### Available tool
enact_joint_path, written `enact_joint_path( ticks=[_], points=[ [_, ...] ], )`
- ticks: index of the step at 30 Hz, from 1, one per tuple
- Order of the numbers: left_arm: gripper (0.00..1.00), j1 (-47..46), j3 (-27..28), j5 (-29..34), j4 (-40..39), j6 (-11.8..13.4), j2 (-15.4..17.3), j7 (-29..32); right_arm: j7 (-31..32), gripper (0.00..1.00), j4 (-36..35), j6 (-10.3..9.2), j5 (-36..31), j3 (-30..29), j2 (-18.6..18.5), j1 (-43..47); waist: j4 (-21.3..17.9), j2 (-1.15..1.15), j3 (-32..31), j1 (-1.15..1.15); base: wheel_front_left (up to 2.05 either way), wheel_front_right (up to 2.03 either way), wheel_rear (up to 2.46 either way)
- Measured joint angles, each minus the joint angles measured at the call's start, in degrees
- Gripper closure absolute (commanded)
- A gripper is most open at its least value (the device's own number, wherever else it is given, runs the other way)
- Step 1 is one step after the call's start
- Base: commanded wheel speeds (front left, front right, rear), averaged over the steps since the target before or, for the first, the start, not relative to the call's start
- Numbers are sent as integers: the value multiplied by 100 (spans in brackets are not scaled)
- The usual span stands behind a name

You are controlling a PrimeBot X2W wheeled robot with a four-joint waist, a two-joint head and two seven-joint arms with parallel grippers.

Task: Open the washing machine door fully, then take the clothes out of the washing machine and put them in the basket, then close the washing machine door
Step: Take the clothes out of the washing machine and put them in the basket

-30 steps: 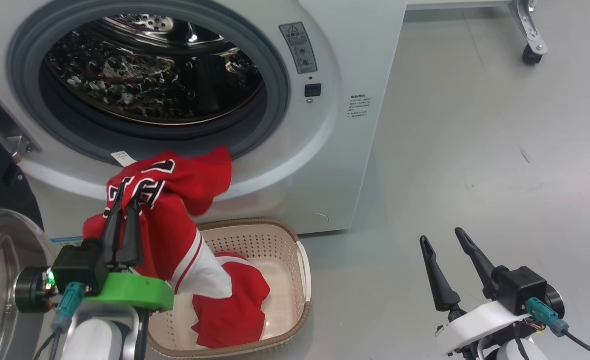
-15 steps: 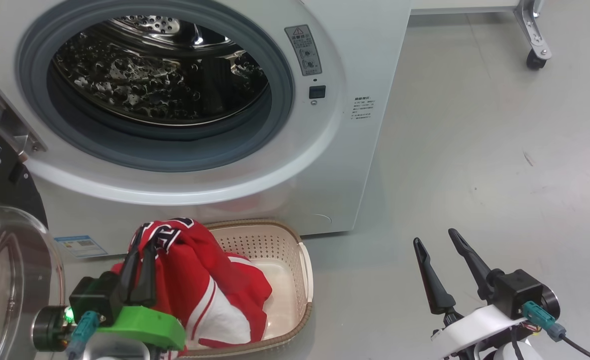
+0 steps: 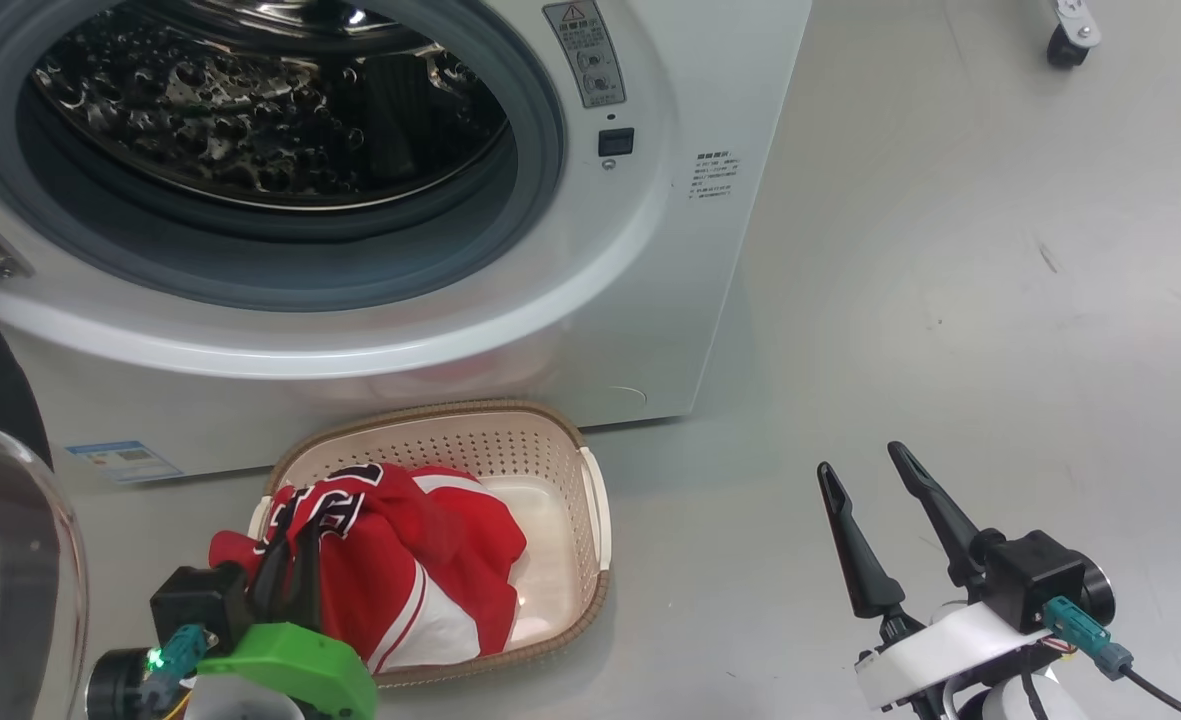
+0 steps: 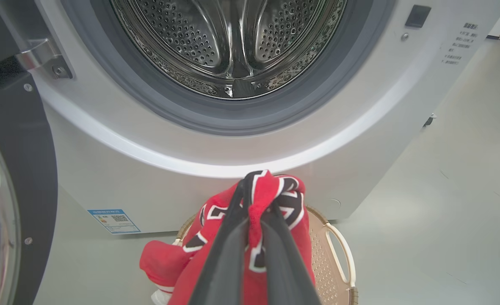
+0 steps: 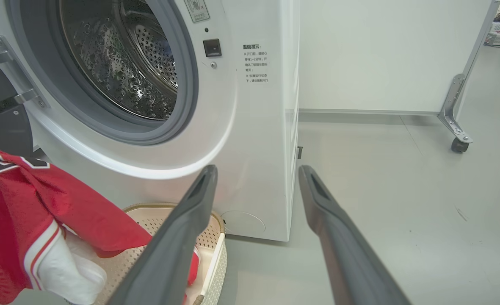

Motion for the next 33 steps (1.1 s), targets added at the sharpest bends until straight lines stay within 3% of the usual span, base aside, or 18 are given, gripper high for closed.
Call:
enact_joint_path(
  ticks=[24, 25, 26, 27, 28, 33],
  points=[
    [98, -1590, 140, -212, 2012, -1, -69, 165, 42, 0, -240, 8, 71, 96, 4, -644, -477, 0, 1233, 0, 0, 0, 0],
    [71, -1658, 146, -212, 2111, -1, -70, 181, 42, 0, -236, 8, 90, 96, 4, -665, -513, 0, 1279, 0, 0, 0, 0],
    [58, -1727, 155, -218, 2218, -1, -73, 199, 42, 0, -234, 9, 114, 96, 4, -693, -548, 0, 1324, 0, 0, 0, 0],
    [8, -1794, 160, -227, 2331, -1, -73, 230, 42, 0, -231, 9, 115, 96, 5, -721, -582, 0, 1367, 0, 0, 0, 0],
    [0, -1852, 170, -236, 2428, -1, -75, 232, 42, 0, -223, 10, 116, 96, 7, -743, -615, 0, 1406, 0, 0, 0, 0],
    [0, -2102, 193, -272, 2920, -1, -80, 233, 42, 0, -148, 13, 131, 63, 8, -824, -745, 0, 1559, 0, 0, 0, 0]
  ],
)
